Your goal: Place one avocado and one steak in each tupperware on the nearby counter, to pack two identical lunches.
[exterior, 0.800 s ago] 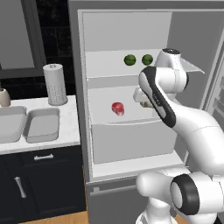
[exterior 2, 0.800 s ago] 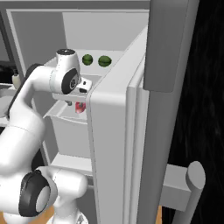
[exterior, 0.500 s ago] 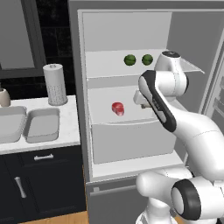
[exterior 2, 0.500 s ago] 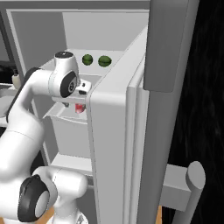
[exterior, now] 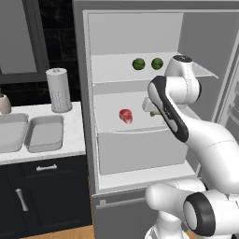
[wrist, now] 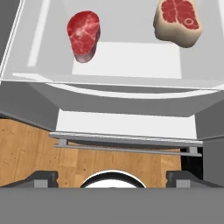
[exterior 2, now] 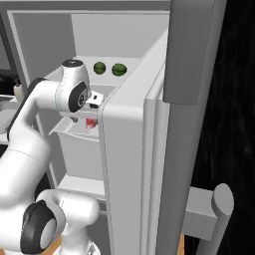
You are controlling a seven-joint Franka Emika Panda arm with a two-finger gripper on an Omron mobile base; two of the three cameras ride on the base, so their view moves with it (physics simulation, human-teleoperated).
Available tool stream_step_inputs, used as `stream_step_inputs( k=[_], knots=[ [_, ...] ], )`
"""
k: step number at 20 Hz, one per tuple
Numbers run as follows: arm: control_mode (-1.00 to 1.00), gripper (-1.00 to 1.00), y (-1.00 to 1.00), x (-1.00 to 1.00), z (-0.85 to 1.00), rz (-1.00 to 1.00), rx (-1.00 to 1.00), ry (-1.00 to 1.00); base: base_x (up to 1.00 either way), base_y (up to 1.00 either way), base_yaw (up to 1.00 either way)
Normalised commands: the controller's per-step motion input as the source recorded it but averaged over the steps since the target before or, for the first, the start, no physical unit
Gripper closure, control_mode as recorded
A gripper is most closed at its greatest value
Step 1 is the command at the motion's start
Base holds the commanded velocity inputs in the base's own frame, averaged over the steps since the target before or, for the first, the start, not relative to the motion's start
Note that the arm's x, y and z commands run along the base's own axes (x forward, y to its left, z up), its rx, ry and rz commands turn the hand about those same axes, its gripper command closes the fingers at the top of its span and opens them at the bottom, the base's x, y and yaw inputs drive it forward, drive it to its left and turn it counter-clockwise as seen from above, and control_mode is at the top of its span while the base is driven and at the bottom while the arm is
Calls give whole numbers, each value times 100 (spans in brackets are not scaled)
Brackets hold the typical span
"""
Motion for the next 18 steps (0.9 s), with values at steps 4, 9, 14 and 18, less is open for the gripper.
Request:
stream_step_inputs(
  k=[4, 9, 14, 18],
  knots=[
    [-100, -100, -11, 3, -30, 0, -2, -3, 0, 0, 0],
    [-100, -100, -76, 12, 0, -1, 1, -9, 0, 0, 0],
    [-100, -100, -68, 41, 0, -2, 0, -1, 0, 0, 0],
    [-100, -100, -19, 36, -20, 0, 0, -13, 0, 0, 0]
  ],
)
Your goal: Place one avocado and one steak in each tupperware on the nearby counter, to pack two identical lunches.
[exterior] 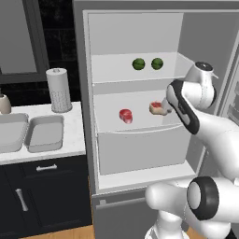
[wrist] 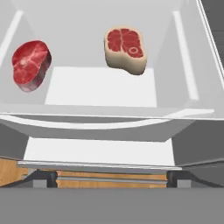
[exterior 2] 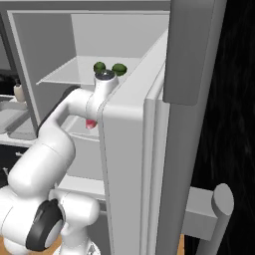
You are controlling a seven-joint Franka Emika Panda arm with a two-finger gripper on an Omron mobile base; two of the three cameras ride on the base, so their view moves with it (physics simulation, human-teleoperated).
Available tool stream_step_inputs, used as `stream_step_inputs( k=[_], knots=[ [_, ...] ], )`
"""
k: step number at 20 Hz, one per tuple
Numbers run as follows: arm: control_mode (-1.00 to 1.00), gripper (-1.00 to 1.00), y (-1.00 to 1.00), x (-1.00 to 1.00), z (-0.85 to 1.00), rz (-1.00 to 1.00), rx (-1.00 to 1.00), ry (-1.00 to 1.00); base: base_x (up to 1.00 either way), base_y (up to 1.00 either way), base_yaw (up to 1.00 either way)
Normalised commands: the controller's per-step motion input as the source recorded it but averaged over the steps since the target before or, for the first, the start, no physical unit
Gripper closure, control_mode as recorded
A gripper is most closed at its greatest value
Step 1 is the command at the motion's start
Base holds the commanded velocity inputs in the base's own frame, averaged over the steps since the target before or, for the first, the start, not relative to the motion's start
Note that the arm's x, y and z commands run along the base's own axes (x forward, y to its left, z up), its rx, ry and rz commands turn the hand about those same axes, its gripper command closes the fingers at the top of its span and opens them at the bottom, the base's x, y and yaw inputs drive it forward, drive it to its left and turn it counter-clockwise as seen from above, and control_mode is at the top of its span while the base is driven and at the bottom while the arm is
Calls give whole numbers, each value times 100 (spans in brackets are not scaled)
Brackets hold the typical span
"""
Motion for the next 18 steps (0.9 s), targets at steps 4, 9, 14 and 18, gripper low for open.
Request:
stream_step_inputs(
  k=[4, 9, 14, 18],
  knots=[
    [-100, -100, -20, 24, -35, -3, 0, -25, 0, 0, 0],
    [-100, -100, -11, 31, -39, -1, 0, -17, 0, 0, 0],
    [-100, -100, 0, 48, -6, 0, 0, 0, 0, 0, 0],
    [-100, -100, -6, 41, 0, 0, 0, 1, 0, 0, 0]
  ],
)
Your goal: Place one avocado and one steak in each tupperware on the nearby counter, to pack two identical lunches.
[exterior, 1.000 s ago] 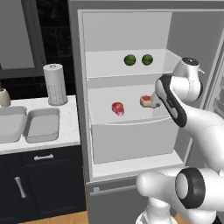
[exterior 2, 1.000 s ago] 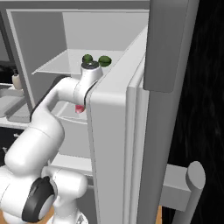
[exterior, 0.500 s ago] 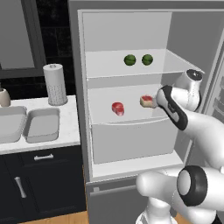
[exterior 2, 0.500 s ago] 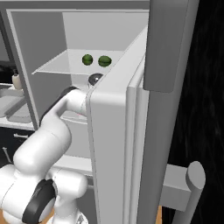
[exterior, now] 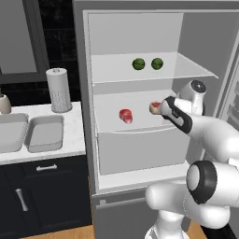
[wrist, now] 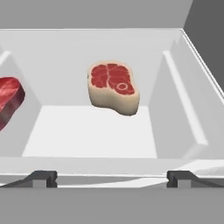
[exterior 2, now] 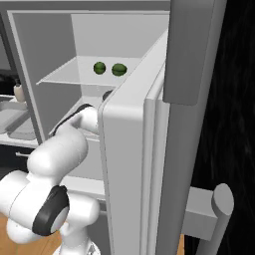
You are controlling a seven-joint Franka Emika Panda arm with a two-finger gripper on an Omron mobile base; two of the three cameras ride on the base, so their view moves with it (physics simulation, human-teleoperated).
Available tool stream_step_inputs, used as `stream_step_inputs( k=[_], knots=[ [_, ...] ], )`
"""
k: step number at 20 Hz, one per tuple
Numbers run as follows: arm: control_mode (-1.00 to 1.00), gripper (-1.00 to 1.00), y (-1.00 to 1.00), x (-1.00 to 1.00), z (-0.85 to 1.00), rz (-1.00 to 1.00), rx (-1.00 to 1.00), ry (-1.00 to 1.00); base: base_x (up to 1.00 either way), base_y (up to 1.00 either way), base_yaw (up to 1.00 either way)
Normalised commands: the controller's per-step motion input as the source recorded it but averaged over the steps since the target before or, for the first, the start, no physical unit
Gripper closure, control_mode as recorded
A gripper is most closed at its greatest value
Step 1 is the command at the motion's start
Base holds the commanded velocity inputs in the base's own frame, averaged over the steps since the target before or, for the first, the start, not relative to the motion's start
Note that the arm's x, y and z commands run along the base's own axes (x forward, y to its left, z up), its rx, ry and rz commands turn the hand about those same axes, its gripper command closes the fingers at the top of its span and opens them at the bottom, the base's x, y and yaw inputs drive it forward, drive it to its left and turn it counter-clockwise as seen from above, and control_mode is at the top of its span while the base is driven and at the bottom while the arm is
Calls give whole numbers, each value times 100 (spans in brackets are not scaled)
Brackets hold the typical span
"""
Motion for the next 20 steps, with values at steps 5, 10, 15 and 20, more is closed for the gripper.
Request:
stream_step_inputs(
  k=[5, 10, 15, 20],
  knots=[
    [-100, -100, -19, 32, -13, 0, 0, 0, 0, 0, 0],
    [-100, -100, -8, 34, -14, 0, 0, 1, 0, 0, 0],
    [-100, -100, 0, 37, -23, 0, 0, 3, 0, 0, 0],
    [-100, -100, 0, 42, -22, 0, 0, 0, 0, 0, 0]
  ],
)
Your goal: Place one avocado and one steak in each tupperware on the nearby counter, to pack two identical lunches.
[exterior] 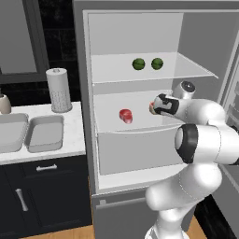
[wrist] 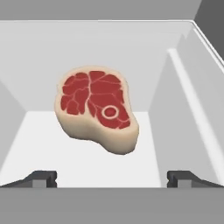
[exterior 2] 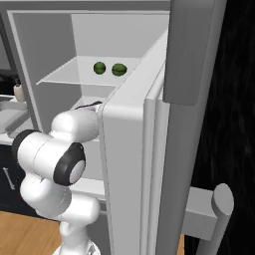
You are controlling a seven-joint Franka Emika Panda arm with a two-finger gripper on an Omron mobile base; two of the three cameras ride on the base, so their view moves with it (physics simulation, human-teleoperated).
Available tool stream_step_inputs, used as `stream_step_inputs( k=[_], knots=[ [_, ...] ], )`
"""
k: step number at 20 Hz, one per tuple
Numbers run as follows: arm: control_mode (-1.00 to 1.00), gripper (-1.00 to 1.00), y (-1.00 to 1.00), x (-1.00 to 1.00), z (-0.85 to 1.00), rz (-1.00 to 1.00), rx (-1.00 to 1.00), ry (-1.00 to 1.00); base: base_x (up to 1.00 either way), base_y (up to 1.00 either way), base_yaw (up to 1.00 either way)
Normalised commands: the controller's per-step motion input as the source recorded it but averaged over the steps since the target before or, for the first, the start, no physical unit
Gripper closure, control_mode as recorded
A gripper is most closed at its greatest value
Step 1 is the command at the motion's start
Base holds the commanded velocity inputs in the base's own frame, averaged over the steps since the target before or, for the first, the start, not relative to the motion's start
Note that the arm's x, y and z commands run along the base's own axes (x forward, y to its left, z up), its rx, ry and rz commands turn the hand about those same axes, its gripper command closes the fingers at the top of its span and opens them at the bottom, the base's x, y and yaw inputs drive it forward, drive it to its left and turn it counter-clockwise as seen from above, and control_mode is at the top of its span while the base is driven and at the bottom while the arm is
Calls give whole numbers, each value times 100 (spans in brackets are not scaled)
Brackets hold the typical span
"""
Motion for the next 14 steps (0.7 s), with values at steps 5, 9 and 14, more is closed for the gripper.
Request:
stream_step_inputs(
  k=[5, 9, 14],
  knots=[
    [-100, -100, 0, 37, -22, 0, 0, 1, 0, 0, 0],
    [-100, -100, -6, 39, -20, 0, 0, 0, 0, 0, 0],
    [-100, -100, -16, 33, -21, 0, 0, 0, 0, 0, 0]
  ],
)
